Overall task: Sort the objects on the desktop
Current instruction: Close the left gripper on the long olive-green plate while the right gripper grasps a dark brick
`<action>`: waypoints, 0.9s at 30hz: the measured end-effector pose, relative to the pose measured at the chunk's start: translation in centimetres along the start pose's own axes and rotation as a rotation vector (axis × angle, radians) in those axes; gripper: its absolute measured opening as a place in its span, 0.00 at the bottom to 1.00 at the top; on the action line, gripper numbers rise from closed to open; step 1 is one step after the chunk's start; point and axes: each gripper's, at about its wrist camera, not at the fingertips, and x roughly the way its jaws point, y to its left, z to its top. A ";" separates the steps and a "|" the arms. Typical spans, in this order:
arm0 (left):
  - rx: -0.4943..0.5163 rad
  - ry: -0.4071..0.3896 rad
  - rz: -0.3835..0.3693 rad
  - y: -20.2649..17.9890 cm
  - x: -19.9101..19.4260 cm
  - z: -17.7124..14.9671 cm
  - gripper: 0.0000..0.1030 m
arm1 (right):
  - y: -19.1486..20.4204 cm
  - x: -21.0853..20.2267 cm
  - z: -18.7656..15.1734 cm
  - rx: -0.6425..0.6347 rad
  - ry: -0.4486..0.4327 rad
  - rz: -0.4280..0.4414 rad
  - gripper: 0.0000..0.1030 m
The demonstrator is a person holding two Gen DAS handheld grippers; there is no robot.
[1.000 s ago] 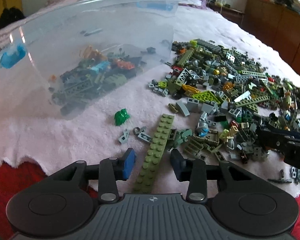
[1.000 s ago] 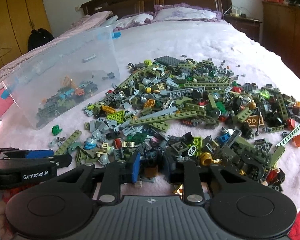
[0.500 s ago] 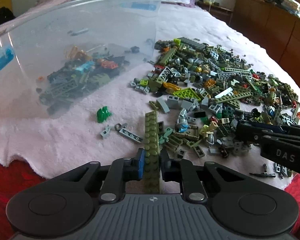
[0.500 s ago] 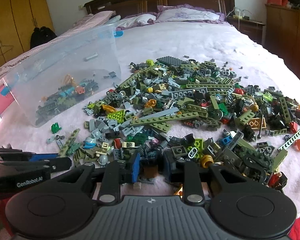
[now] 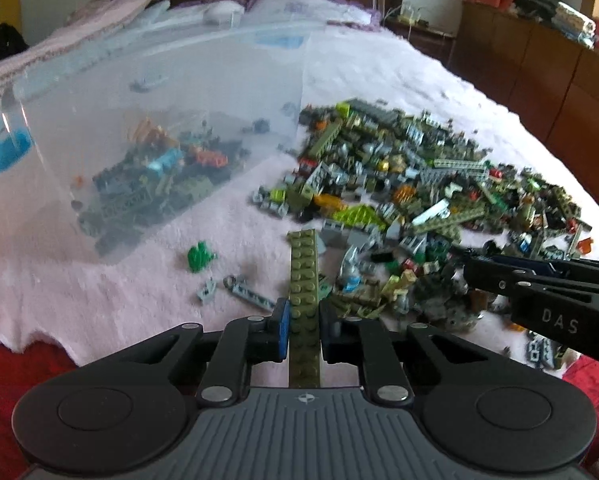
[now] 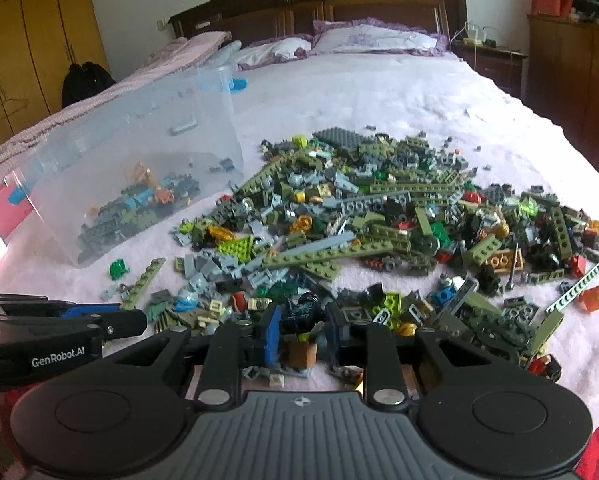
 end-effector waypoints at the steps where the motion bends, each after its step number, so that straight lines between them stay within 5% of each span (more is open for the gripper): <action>1: 0.007 -0.006 0.002 -0.1 -0.2 0.1 0.16 | 0.0 -0.2 0.1 0.000 -0.006 0.001 0.25; 27: 0.021 -0.050 0.023 -0.5 -2.9 1.0 0.17 | 1.5 -3.7 1.9 -0.031 -0.092 0.051 0.25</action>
